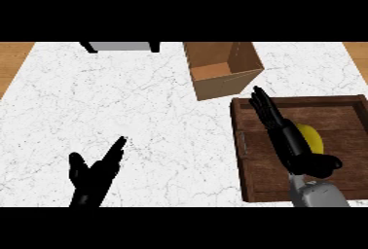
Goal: Pick the lemon from the tray and place it in the cardboard box
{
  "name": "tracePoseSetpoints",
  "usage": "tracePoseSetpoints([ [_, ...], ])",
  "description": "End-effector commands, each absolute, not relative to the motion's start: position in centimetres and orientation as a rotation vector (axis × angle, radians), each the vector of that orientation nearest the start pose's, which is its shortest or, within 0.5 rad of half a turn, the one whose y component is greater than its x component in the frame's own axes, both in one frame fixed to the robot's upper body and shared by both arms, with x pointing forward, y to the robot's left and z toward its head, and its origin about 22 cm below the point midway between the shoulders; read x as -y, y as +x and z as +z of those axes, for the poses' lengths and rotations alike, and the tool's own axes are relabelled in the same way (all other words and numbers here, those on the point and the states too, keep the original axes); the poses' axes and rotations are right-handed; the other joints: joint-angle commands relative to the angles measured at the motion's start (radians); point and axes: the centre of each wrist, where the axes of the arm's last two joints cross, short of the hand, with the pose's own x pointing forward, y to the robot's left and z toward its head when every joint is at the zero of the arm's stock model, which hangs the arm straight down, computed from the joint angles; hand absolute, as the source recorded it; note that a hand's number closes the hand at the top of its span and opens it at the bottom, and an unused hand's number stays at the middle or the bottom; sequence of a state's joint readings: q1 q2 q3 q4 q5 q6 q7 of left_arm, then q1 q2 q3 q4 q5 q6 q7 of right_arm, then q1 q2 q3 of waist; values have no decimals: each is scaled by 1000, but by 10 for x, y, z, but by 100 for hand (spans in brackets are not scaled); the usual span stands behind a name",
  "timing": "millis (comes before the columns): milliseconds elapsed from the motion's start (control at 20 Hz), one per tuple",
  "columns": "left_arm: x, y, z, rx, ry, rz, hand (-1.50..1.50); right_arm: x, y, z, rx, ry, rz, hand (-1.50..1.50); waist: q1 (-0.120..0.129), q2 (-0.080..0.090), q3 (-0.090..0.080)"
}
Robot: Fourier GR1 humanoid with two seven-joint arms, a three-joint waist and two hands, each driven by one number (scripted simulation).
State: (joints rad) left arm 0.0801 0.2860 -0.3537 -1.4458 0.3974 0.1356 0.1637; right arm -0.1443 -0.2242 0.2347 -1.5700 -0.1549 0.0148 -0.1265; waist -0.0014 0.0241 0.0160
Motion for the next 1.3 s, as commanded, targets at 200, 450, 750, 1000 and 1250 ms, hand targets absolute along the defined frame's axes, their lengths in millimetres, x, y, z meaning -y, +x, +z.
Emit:
tracePoseSetpoints([
  [200,-285,250,6,1405,278,-192,0,261,304,101,1992,158,175,-150,14,-24,-13],
  [450,-282,246,4,1454,359,-214,0,325,302,65,1795,-422,-12,-150,8,-18,-14],
  [750,-284,247,14,1449,383,-213,0,378,301,45,1858,-378,99,-150,8,-23,-15],
  [1000,-282,249,13,1446,370,-218,0,405,304,108,1663,-592,560,-150,9,-23,-17],
  [1250,-290,237,-1,1438,379,-223,0,418,296,138,1386,-604,907,-150,11,-24,-19],
])
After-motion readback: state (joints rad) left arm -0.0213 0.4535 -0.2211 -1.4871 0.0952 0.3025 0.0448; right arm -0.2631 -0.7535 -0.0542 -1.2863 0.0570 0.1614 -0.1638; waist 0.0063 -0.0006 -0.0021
